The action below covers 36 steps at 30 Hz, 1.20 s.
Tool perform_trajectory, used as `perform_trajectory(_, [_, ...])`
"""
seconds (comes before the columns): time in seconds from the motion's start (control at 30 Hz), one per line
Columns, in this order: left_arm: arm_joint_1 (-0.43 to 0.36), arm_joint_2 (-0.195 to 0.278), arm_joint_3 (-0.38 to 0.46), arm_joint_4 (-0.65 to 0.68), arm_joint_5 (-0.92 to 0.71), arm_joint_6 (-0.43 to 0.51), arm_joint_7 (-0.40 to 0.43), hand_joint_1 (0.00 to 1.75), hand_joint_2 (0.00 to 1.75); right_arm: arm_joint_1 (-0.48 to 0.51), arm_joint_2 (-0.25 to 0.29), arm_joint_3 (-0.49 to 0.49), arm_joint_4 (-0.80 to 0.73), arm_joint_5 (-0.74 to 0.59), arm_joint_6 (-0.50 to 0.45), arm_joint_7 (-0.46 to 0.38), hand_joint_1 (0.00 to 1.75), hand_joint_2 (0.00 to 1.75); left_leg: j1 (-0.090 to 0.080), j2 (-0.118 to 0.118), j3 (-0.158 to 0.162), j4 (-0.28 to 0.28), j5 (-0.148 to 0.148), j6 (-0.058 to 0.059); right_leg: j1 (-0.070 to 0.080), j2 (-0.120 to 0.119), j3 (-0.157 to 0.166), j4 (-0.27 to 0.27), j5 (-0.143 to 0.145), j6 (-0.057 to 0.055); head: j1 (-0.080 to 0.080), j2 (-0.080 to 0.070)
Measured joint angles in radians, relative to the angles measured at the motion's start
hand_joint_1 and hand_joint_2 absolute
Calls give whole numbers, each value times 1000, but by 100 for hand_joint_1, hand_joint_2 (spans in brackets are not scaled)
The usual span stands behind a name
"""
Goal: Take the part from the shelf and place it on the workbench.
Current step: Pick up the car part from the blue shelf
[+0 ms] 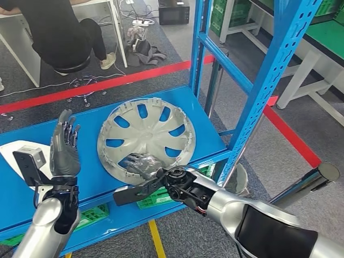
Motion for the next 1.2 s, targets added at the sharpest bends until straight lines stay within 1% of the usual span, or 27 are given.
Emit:
perform_trajectory(0.27, [-5,-4,0,4,7,3,-1,0,0,0,0,20,2,37,-17,11,0,175,0,0,0,0,0,0,0,0,0,0,0,0,0,0])
perform_trajectory(0.47, [-10,-8,0,12,7,8,-6,0,0,-1,6,24,1,20,-15,0,0,175,0,0,0,0,0,0,0,0,0,0,0,0,0,0])
perform_trajectory(0.67, [-13,-13,0,14,5,20,-7,0,0,1,40,14,-13,-43,8,-32,0,175,0,2,1,0,-1,-1,1,2,1,0,0,0,-1,0])
perform_trajectory(0.9, [-16,-21,0,17,4,17,-8,0,0,15,78,12,-36,-67,27,-35,0,175,0,2,0,-1,-1,-1,1,2,0,0,-1,-1,-1,0])
perform_trajectory(1.2, [-34,-25,0,28,7,15,-14,0,0,32,100,12,-59,-87,53,-43,0,175,0,2,-1,-1,-1,-2,1,2,-1,0,-1,-2,-1,0])
